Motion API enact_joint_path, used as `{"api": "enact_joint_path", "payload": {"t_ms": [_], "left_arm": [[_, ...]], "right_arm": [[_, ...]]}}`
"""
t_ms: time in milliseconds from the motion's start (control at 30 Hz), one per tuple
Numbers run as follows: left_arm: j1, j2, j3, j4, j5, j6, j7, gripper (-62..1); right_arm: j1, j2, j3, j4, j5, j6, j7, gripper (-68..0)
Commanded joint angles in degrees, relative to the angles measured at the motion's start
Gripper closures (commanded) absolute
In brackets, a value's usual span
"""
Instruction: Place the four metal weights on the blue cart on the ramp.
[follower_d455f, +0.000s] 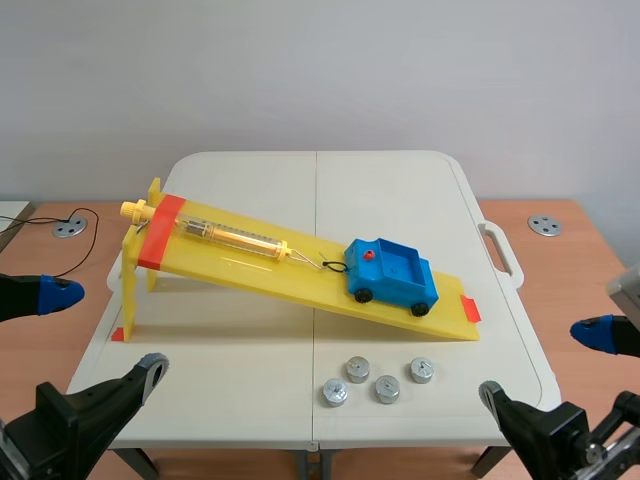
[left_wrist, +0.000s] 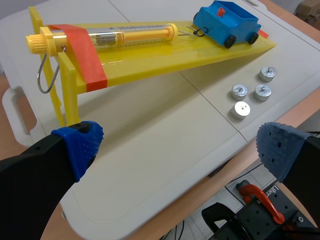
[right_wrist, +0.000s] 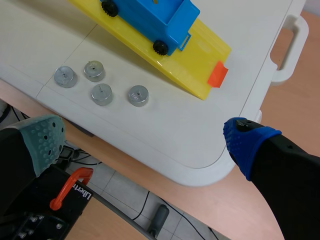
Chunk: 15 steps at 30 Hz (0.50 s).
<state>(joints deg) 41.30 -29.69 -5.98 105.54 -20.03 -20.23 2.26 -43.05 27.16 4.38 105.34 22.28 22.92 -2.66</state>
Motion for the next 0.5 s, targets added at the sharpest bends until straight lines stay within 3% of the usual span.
{"api": "enact_joint_path", "payload": {"t_ms": [0, 467], "left_arm": [[1.4, -0.8, -1.0, 4.4, -4.8, -1.0, -8.7, -62.3], [1.4, -0.8, -1.0, 4.3, -4.3, -0.9, -8.7, -62.3]], "right_arm": [[1.2, 2.7, 2.4, 4.9, 2.3, -0.6, 6.5, -66.1], [1.2, 2.7, 2.4, 4.9, 2.3, -0.6, 6.5, -66.1]]}}
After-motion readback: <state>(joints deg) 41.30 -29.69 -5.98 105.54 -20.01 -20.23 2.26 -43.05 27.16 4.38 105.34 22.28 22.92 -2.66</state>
